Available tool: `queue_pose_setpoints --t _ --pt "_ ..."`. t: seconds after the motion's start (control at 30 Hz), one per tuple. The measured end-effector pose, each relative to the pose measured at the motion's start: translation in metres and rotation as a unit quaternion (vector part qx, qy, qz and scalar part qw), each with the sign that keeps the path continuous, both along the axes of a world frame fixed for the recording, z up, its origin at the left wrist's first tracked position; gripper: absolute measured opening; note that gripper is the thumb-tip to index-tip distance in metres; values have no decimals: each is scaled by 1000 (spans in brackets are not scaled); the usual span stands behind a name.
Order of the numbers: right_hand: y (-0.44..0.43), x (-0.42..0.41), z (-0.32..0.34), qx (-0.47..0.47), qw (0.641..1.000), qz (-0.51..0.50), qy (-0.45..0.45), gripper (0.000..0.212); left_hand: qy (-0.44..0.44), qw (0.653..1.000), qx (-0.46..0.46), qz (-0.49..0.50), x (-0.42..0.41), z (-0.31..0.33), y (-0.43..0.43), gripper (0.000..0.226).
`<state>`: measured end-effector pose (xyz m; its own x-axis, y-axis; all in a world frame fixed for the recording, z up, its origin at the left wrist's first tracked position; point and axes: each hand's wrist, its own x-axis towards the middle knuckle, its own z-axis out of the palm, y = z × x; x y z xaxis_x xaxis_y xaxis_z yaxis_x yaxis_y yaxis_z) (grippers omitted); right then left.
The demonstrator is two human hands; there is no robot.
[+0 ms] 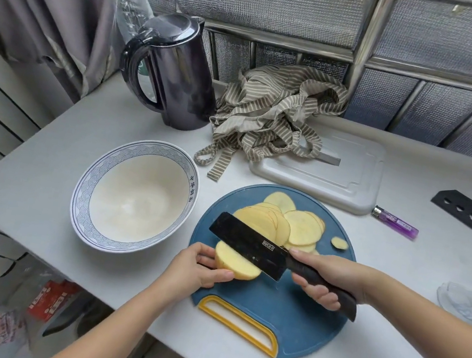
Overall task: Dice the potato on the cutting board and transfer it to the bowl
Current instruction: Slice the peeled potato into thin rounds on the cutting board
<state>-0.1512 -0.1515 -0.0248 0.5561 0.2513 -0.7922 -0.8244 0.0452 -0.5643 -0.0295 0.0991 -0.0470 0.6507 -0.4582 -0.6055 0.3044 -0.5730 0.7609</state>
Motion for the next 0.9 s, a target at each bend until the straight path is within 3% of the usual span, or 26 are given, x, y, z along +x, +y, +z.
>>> queue_pose_setpoints --t 0.3,0.6,0.77,0.9 --pt "-9 0 -10 61 998 -26 8 52 0 1000 1 -8 2 -1 0 49" --pt "-21 -10 -19 160 975 -157 6 53 8 1000 0 -6 2 -3 1 47" --pt "-25 -14 -6 120 977 -177 -15 52 12 1000 -9 -1 2 -3 1 51" --pt "-3 -18 14 -63 986 -115 -104 52 5 999 -44 9 -2 -2 2 48"
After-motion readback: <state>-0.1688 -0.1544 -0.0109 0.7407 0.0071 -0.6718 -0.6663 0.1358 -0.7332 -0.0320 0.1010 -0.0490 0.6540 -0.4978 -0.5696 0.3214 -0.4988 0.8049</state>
